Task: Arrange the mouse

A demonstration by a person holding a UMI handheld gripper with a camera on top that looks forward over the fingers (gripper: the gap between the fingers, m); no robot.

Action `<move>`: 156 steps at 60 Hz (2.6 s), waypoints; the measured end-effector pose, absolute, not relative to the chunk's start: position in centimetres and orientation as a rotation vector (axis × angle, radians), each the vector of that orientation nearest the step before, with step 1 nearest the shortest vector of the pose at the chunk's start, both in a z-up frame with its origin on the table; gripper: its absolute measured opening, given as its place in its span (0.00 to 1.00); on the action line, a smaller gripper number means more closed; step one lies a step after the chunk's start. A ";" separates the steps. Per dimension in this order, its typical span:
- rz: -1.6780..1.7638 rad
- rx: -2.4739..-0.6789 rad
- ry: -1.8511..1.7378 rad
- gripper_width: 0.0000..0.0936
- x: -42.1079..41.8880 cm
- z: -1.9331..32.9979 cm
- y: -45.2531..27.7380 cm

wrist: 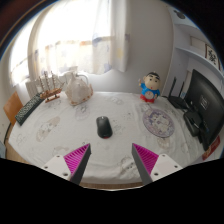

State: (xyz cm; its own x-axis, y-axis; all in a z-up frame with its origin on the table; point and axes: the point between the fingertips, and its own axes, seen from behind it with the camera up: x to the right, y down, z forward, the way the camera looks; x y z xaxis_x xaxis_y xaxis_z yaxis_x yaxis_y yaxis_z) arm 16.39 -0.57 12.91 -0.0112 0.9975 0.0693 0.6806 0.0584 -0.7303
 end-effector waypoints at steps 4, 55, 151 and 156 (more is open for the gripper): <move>0.704 -1.665 -1.762 0.92 15.4 11.8 -1.7; 0.744 -1.660 -1.707 0.91 -4.5 -1.4 -2.1; 0.682 -1.910 -1.612 0.90 8.5 17.2 26.8; 0.664 -1.873 -1.629 0.91 11.7 19.3 26.5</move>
State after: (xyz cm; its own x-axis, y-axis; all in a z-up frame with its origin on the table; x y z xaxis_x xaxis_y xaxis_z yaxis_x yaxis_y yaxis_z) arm 11.74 26.49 19.31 0.1373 0.9905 -0.0036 0.7105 -0.1011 -0.6964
